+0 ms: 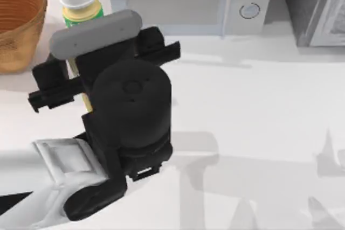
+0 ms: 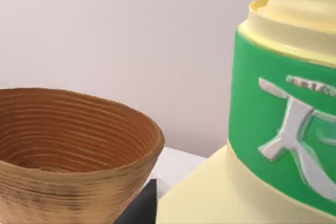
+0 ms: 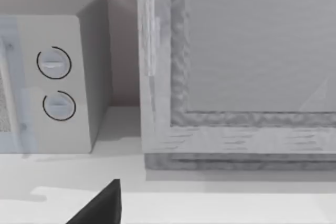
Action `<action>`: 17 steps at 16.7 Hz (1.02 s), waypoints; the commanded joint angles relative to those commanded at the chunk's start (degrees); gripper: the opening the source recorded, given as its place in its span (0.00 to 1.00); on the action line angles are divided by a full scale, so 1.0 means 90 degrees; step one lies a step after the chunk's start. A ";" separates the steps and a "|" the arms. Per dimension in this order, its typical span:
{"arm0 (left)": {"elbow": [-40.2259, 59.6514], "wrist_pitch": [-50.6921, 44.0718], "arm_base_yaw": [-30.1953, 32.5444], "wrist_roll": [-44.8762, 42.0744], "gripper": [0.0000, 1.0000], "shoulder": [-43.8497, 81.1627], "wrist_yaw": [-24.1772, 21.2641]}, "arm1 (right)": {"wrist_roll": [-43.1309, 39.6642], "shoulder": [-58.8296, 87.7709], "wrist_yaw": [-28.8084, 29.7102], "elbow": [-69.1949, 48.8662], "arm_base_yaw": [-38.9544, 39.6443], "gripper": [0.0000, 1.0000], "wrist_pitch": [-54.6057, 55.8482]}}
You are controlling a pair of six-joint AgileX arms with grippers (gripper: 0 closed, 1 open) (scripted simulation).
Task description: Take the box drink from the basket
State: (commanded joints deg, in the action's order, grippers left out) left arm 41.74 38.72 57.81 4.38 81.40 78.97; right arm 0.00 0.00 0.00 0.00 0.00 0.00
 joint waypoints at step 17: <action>0.1763 0.0800 0.1460 0.0199 0.00 0.3343 0.1460 | 0.0000 0.0000 0.0000 0.0000 0.0000 1.00 0.0000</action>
State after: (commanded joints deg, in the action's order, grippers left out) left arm 57.60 45.92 70.94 6.17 111.49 92.12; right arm 0.00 0.00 0.00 0.00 0.00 0.00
